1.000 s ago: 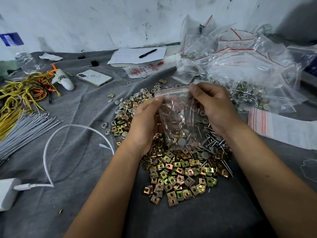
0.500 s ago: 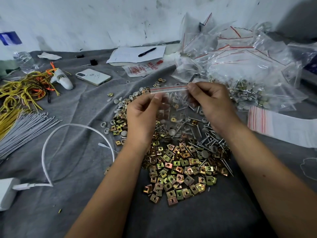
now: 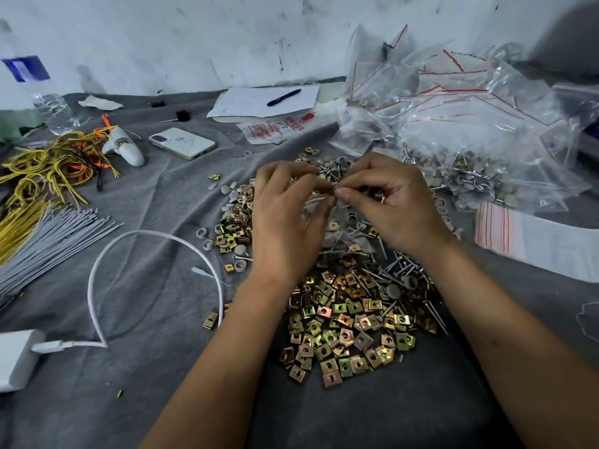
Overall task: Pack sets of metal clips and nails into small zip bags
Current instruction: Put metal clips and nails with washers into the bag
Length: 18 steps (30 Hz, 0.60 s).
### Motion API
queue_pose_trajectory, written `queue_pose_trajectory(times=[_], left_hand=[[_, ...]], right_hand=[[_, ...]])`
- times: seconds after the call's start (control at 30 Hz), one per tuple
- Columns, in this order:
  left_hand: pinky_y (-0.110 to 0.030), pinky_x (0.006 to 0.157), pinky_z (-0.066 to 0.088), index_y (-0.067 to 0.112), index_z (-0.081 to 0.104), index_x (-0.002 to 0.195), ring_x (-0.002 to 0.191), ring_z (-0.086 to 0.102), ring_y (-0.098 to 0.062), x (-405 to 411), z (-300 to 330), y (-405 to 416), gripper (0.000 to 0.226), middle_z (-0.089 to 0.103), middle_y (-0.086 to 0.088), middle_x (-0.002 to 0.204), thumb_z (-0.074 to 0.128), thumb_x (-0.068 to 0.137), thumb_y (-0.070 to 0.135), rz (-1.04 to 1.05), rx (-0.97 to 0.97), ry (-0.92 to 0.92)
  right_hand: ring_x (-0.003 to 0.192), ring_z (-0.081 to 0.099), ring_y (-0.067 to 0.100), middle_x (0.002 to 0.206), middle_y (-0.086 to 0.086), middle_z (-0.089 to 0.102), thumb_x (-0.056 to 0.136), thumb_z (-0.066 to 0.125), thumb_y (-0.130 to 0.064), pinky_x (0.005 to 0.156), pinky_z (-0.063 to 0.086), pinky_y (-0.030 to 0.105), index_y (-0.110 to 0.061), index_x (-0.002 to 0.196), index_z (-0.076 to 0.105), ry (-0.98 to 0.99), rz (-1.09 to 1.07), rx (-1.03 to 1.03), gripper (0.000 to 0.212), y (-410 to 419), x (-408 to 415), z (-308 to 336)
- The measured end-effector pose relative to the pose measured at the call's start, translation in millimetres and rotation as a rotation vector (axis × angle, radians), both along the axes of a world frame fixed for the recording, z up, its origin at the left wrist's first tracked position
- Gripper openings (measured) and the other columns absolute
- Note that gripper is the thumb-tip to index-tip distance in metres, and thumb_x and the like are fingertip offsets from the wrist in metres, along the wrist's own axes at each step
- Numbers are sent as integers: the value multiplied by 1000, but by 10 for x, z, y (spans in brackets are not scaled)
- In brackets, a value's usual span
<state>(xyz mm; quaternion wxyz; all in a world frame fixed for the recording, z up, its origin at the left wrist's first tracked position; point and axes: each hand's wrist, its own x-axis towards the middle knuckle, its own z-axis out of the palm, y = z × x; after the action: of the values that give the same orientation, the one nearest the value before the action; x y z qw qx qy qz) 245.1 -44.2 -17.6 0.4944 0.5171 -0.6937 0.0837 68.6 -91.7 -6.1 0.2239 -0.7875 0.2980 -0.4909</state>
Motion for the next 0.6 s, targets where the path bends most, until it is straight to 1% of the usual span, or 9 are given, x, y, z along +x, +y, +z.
queue_pose_trajectory(times=[0.07,0.13,0.2,0.23,0.33,0.4,0.47,0.53,0.6], left_hand=[[-27,87,37,10,76,95,107,56,-28,5,-3,-11,8,70,-2,105,77,91,17,-12,24,22],[-19,85,35,10,75,94,103,56,-26,-2,12,-8,5,71,0,102,76,92,14,-6,40,52],[-14,83,34,11,74,92,99,57,-24,-12,26,5,2,71,2,98,75,93,13,-14,44,84],[-14,82,34,13,73,91,98,57,-24,-14,38,17,2,71,3,97,74,93,14,-24,41,109],[-14,83,36,14,71,88,96,60,-22,-13,72,37,6,71,4,94,74,93,13,-42,9,190],[-16,83,36,13,70,88,94,61,-23,-7,73,34,7,71,3,93,73,94,12,-40,-1,188],[-19,79,36,11,70,89,92,59,-25,1,56,27,7,70,2,92,72,96,12,-35,8,151],[-24,75,33,9,70,90,90,56,-25,11,35,14,8,69,1,91,71,96,13,-22,14,86],[-27,74,33,9,71,91,90,53,-24,14,15,8,8,69,1,91,71,97,14,-22,13,25]], right_hand=[[83,67,18,91,-1,70,90,77,-14,68,54,38,-14,97,79,-7,-6,-3,7,-3,2,-10],[82,70,15,90,-4,72,91,78,-20,70,58,37,-14,98,78,-10,-20,72,9,2,10,-34],[76,72,14,86,-5,74,89,79,-22,68,60,36,-15,98,78,14,-27,152,11,6,13,-55],[73,73,13,84,-4,75,88,80,-21,66,60,33,-15,96,78,24,-23,170,10,6,12,-60],[72,74,11,81,-5,76,84,82,-19,64,57,21,-17,91,79,-10,-4,217,7,13,-10,-37],[72,74,11,81,-5,76,84,82,-19,65,58,21,-18,90,79,-10,3,229,7,22,-18,-26],[72,73,12,80,-4,75,86,81,-18,65,58,23,-16,91,78,14,8,201,6,41,-12,-25],[74,72,13,84,-1,74,87,81,-16,66,57,24,-11,96,77,3,14,154,11,59,-2,-16],[78,70,13,89,0,73,88,80,-14,68,54,22,-7,101,77,-4,3,98,15,63,-3,9]])
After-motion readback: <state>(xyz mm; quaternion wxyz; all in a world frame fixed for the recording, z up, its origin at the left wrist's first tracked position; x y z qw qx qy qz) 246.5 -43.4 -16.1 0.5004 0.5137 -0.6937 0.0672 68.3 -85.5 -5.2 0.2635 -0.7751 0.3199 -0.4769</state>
